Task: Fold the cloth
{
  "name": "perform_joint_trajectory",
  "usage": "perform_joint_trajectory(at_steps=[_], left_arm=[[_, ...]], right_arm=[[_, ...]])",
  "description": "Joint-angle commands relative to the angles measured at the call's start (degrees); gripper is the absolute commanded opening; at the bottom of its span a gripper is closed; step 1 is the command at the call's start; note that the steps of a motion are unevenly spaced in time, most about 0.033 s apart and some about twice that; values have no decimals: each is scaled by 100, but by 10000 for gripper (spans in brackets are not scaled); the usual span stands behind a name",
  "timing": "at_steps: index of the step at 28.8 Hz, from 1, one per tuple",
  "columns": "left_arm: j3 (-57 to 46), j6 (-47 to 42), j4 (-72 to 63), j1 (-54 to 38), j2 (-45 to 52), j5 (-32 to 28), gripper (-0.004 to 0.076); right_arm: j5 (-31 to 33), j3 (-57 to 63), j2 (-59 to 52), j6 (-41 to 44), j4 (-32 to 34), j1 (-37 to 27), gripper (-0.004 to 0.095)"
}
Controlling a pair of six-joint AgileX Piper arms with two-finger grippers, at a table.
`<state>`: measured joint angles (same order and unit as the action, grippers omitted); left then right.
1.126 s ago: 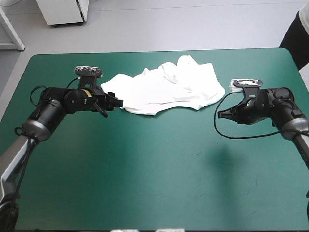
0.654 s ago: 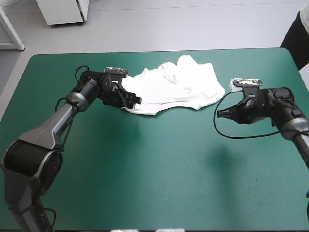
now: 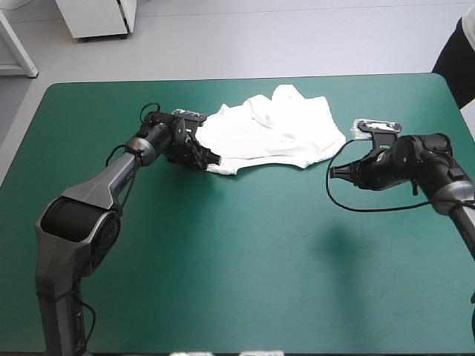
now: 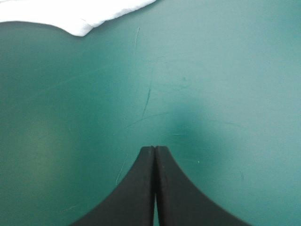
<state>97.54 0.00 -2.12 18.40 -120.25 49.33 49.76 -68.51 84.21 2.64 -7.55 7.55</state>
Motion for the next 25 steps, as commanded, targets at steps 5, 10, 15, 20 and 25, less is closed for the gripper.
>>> perform_joint_trajectory(at_steps=[5, 10, 15, 20, 25], left_arm=[[60, 155, -284, 20, 88, -143, -10], [60, 155, -284, 20, 88, -99, -10], [60, 155, -284, 20, 88, -54, -10], [60, 155, -284, 20, 88, -42, -10], [60, 155, -284, 20, 88, -42, -10]], right_arm=[[-210, -153, -90, -264, -43, 17, 39], [66, -477, 280, -323, -57, 17, 423], [249, -1322, 869, -323, -168, 17, 603], [482, -2304, 1640, -323, -206, 17, 536], [367, -2878, 2330, -264, -230, 17, 536]])
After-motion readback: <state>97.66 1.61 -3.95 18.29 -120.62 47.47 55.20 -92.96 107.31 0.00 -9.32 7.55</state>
